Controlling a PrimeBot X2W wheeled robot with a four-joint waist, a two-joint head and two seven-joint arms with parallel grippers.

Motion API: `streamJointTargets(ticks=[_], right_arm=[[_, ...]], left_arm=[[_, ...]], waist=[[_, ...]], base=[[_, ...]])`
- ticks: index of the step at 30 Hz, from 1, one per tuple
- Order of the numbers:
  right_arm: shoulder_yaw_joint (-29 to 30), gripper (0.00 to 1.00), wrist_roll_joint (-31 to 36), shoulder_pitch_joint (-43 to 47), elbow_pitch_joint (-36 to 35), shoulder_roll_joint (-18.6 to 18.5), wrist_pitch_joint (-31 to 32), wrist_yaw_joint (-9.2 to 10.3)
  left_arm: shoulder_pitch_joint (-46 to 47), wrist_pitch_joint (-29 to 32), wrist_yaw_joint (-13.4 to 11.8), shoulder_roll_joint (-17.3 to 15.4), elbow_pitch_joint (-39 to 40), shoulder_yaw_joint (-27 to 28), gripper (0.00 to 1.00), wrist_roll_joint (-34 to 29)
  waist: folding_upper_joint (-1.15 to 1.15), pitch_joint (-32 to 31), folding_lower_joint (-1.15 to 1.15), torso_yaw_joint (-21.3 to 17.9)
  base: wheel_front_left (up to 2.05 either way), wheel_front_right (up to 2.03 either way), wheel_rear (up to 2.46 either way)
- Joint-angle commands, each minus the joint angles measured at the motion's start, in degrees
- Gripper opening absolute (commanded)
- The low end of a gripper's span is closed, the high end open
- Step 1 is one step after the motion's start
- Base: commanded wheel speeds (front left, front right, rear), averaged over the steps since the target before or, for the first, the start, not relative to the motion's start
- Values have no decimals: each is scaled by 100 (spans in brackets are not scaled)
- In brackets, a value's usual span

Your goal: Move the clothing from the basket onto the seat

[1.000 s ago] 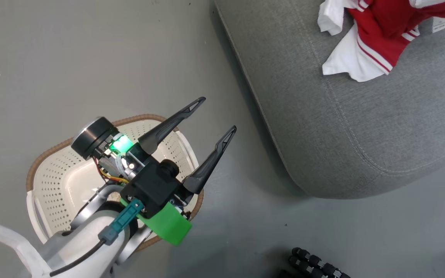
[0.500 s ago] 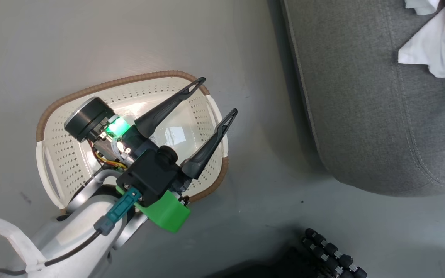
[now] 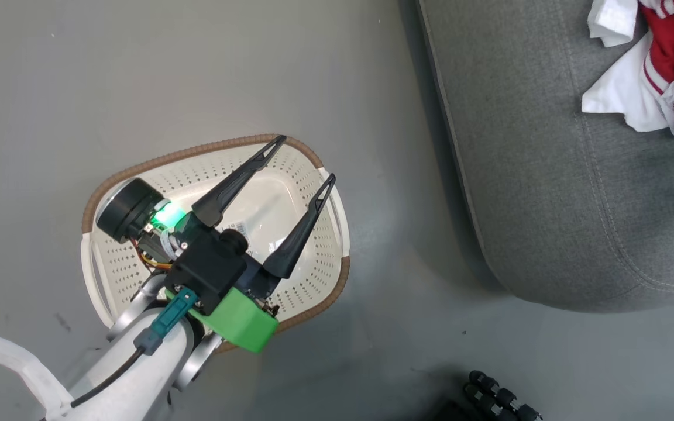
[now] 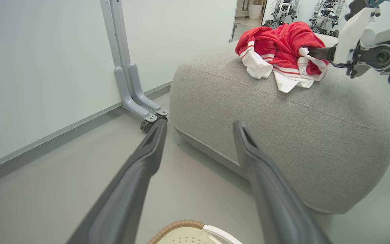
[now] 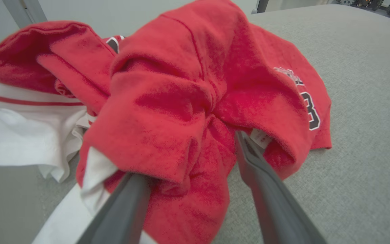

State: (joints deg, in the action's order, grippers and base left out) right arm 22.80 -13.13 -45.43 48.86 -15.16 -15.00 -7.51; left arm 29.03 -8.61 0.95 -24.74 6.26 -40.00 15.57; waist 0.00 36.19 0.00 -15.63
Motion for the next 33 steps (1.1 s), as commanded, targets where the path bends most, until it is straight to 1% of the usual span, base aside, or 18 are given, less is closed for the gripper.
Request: streamJointTargets(ticks=[1, 7, 12, 16, 20, 25, 29, 33], right_arm=[[-10, 100, -11, 255, -169, 56, -19, 4], [-134, 100, -29, 1195, -1052, 314, -19, 3], [-250, 100, 180, 1931, -1949, 694, -20, 3], [-407, 100, 290, 2452, -2702, 936, 56, 4], [-667, 100, 329, 2866, -3402, 1085, 262, 3], [-1050, 100, 372, 3269, -4186, 1184, 552, 3], [-1388, 100, 392, 3504, -4678, 1207, 750, 4], [-1701, 100, 397, 3680, -5000, 1219, 915, 4]], left_arm=[[-133, -74, -58, 21, -70, 37, 100, 97], [-464, -315, -285, 142, -358, 171, 100, 322], [-776, -502, -549, 195, -598, 465, 100, 551], [-989, -596, -720, 262, -773, 741, 100, 755], [-1150, -645, -828, 306, -900, 1022, 100, 822], [-1338, -660, -905, 372, -909, 1503, 100, 869], [-1582, -662, -861, 469, -894, 1991, 100, 828], [-1859, -659, -793, 558, -952, 2422, 100, 705]], waist=[[0, -461, 0, -54], [0, -1031, 0, 55], [0, -1429, 0, 233], [0, -1700, 0, 493], [0, -1908, 0, 763], [0, -2113, 0, 1073], [0, -2280, 0, 1284], [0, -2459, 0, 1427]], base=[[0, 0, 0], [0, 0, 0], [0, 0, 0], [0, 0, 0], [0, 0, 0], [0, 0, 0], [0, 0, 0], [0, 0, 0]])
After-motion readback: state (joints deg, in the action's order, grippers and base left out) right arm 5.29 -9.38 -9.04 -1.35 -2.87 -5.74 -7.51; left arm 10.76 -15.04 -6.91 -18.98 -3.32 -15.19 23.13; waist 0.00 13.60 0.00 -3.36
